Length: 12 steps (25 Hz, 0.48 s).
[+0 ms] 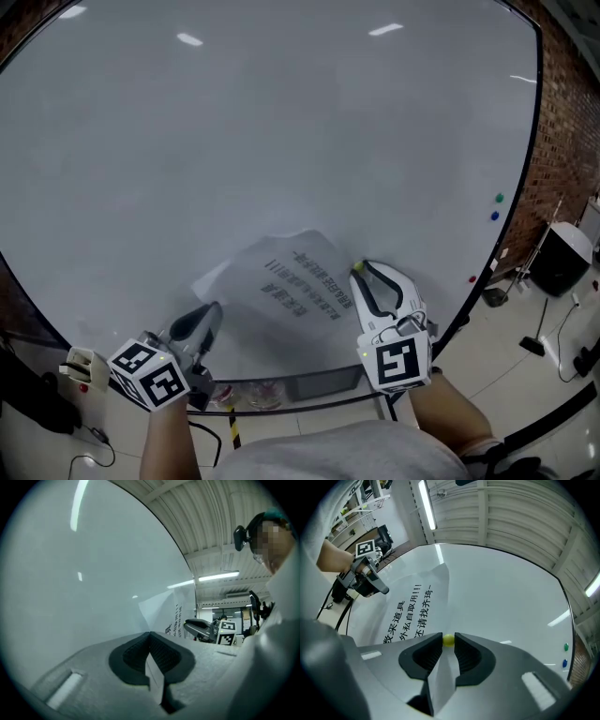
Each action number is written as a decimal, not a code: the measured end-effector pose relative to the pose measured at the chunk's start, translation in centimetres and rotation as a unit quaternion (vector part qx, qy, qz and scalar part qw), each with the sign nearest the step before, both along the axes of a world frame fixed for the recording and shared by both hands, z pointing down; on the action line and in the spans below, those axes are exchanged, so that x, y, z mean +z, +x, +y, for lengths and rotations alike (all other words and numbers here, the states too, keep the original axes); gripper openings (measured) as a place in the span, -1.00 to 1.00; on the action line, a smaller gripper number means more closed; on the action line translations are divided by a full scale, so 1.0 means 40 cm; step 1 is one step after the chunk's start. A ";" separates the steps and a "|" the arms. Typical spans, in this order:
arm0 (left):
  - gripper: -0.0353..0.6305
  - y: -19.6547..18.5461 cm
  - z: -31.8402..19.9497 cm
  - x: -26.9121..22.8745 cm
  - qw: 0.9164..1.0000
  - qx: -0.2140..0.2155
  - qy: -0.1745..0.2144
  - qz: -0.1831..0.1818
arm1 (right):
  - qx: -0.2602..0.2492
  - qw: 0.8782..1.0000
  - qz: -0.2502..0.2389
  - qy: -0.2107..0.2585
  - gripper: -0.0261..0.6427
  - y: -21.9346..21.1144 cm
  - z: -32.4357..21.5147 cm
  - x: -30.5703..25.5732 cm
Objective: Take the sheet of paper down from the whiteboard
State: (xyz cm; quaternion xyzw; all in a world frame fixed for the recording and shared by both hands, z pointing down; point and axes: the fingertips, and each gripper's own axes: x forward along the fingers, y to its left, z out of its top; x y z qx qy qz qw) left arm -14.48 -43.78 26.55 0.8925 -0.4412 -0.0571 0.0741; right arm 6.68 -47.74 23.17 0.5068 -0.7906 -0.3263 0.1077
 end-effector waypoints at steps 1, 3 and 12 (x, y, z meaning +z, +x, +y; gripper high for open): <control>-0.89 -0.017 0.003 0.000 1.000 -0.006 0.001 0.003 | 0.000 1.000 -0.001 -0.002 -0.68 -0.004 -0.002 0.004; -0.89 -0.088 0.013 0.014 1.000 -0.015 0.008 0.013 | 0.001 1.000 -0.002 0.000 -0.68 -0.054 -0.004 0.026; -0.89 -0.141 0.031 0.036 1.000 -0.007 0.016 0.016 | 0.019 1.000 0.010 0.008 -0.67 -0.103 -0.009 0.052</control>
